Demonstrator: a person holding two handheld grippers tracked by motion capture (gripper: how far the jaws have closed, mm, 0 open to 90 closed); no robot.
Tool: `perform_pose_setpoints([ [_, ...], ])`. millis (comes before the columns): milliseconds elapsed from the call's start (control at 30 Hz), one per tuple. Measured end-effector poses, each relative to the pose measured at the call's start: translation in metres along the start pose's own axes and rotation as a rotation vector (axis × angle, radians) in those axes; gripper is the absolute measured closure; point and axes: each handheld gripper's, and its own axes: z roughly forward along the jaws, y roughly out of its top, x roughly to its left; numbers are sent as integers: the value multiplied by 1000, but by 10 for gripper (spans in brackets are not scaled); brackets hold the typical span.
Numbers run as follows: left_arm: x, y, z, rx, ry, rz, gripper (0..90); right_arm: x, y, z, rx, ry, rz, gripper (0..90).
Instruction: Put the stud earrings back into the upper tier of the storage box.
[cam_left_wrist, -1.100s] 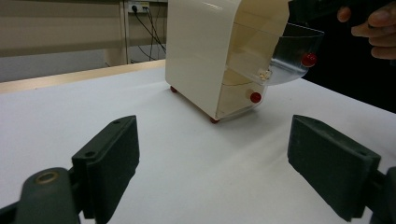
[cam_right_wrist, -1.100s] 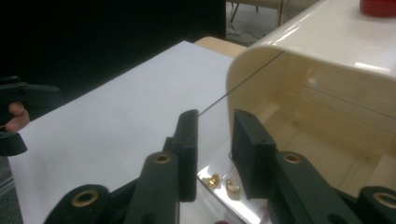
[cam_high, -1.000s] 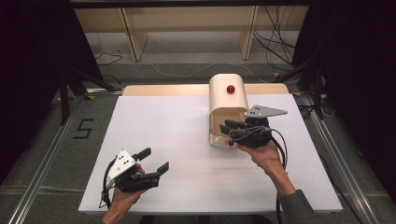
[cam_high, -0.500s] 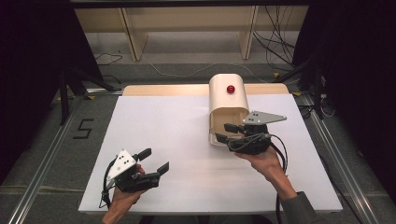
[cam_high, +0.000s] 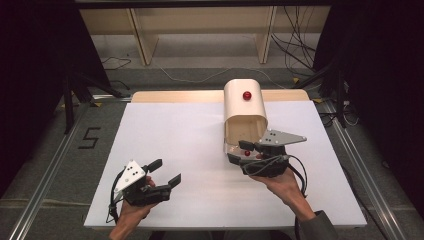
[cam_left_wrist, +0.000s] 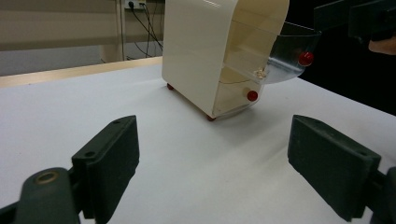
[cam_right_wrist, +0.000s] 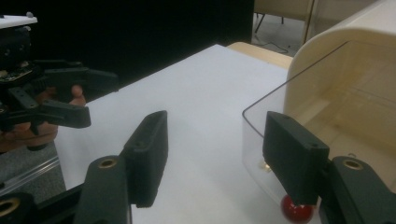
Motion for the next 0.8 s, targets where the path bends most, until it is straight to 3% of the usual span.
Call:
perform_pose_setpoints([
  [300, 0, 0, 0, 5, -2, 2, 162, 0, -14, -1, -9, 6, 18, 370],
  [800, -1, -1, 1, 15, -10, 6, 162, -3, -36, -16, -42, -35, 18, 345],
])
